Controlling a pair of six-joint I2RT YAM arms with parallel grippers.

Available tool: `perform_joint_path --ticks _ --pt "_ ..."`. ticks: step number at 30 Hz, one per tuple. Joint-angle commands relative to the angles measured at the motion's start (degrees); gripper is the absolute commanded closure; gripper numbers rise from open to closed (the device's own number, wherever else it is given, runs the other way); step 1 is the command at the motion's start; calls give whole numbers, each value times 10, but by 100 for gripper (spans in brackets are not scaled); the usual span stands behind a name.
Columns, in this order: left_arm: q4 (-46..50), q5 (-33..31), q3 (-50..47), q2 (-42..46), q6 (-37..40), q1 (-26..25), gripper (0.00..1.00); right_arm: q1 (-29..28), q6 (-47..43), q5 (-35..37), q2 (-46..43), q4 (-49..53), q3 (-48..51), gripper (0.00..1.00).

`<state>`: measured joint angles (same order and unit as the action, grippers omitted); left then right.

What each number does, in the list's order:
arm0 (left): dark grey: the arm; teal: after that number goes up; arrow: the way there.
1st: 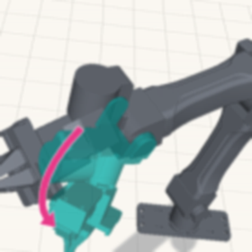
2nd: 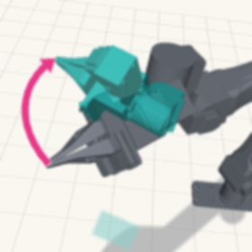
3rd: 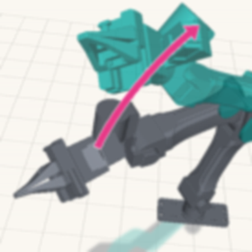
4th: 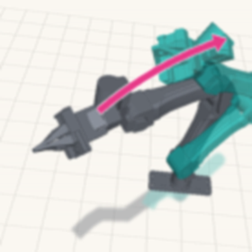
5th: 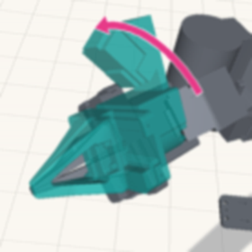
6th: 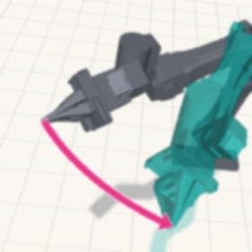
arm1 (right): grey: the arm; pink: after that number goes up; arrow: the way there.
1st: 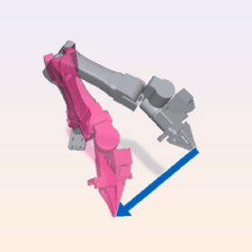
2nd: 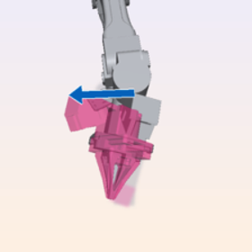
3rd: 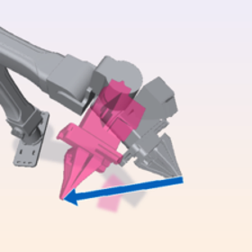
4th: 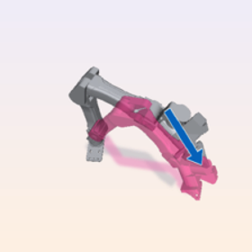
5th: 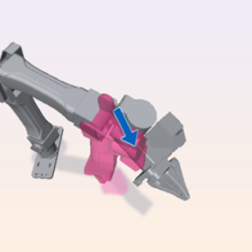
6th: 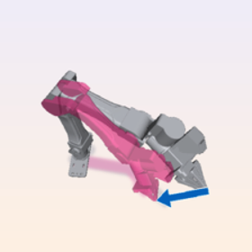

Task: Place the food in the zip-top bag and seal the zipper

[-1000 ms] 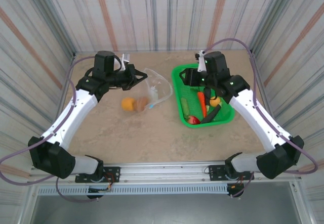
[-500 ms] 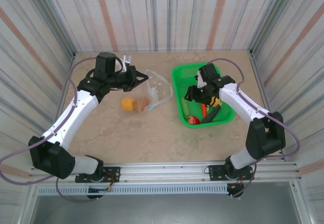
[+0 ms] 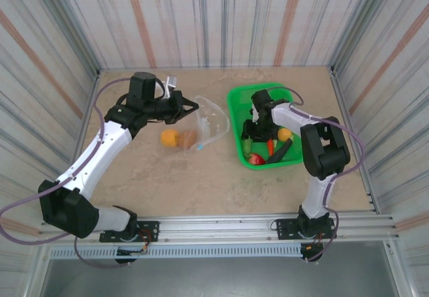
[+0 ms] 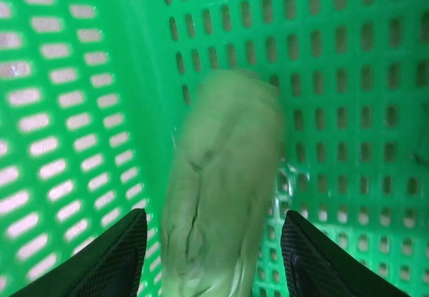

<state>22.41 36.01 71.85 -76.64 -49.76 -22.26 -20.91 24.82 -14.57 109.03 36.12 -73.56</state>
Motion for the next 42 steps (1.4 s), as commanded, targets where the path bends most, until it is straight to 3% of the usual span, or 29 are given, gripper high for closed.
perform_joint_path --ticks 1,11,20,26,32,37,42 --pt "-5 11 -7 7 10 -3 100 5 -16 23 36 6 -22 45" --pt "-2 11 -6 0 10 -5 100 9 -18 47 33 7 -36 72" --pt "3 -1 5 0 -1 -7 100 5 10 58 -166 -43 -1 80" --pt "12 -12 20 1 -3 -11 100 -14 3 35 -318 -158 46 80" --pt "25 -23 35 4 -11 -11 100 -80 -34 9 -416 -339 110 81" --pt "16 -19 33 6 -42 -12 100 -167 -25 20 -412 -477 139 82" --pt "-6 -7 24 11 -74 -10 100 -215 -28 63 -373 -577 149 84"
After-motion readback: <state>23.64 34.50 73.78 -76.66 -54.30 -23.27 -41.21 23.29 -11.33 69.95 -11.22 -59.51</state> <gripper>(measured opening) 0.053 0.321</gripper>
